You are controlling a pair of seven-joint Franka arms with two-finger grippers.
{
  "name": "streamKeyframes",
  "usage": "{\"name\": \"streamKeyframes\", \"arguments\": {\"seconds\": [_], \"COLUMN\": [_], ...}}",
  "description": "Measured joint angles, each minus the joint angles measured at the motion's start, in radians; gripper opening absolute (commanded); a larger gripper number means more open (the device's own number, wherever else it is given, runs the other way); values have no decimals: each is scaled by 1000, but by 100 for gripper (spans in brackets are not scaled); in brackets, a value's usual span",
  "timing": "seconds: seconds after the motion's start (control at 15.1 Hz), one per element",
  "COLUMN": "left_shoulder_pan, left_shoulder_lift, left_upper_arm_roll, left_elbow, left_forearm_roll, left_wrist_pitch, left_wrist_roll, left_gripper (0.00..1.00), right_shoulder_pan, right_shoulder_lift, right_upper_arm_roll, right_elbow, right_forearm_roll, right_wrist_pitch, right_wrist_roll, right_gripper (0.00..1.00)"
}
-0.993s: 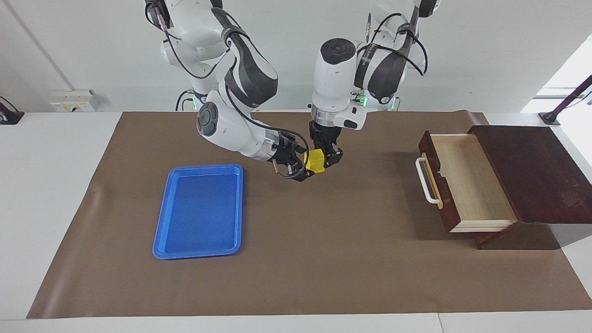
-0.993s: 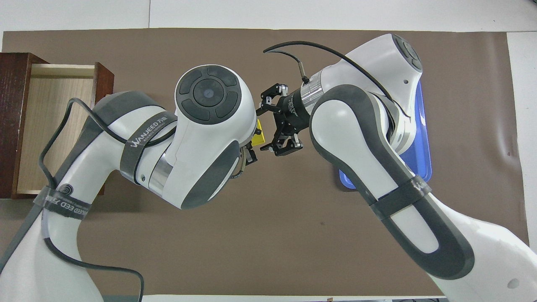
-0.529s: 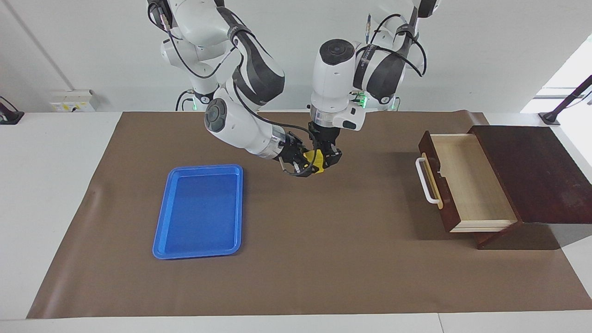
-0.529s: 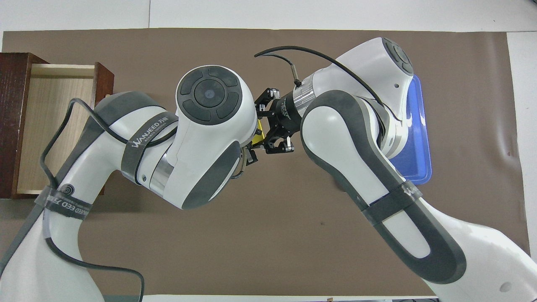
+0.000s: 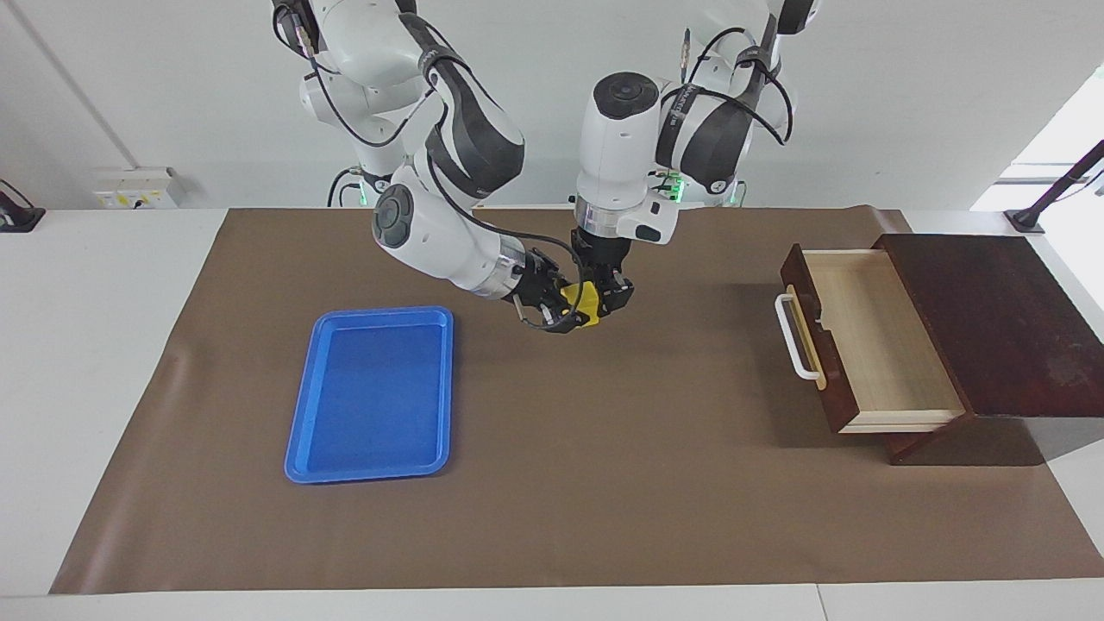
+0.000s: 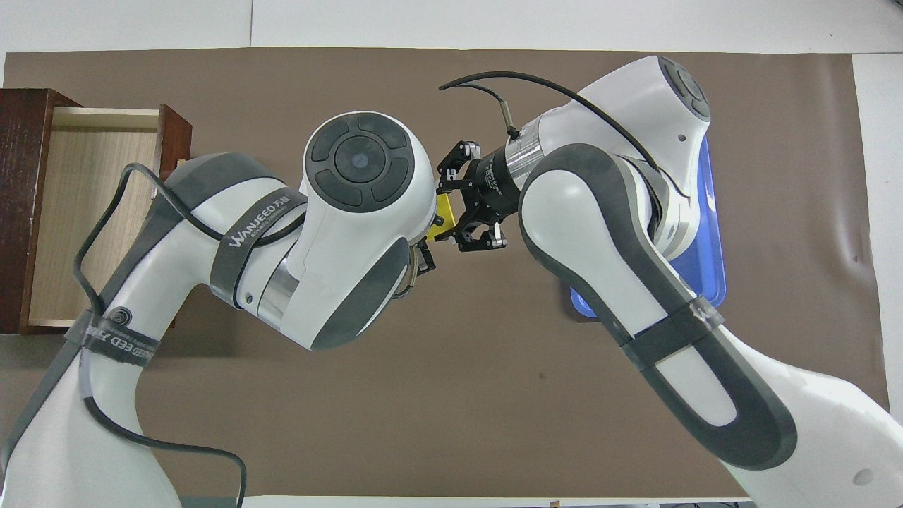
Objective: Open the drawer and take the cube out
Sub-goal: 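Grasp the cube with the right gripper while the left gripper releases, then lower the cube into the blue tray with the right gripper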
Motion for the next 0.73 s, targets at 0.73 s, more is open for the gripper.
{"name": "streamKeyframes", "arguments": {"seconds": [0.73], "left_shoulder_pan": [300], "left_shoulder_lift": [-18], "left_upper_arm_roll": [20], "left_elbow": [-93], "left_forearm_roll": [33], "left_wrist_pitch": [-87], "left_wrist_roll": [508], "left_gripper": [100], "right_shoulder_pan": [-272], "right_shoulder_lift": [2], "right_upper_arm_roll": [-9], "right_elbow": [-17], "right_forearm_roll": [41], "right_wrist_pitch": [-82], "right_wrist_roll": [-106], "right_gripper": [0]}}
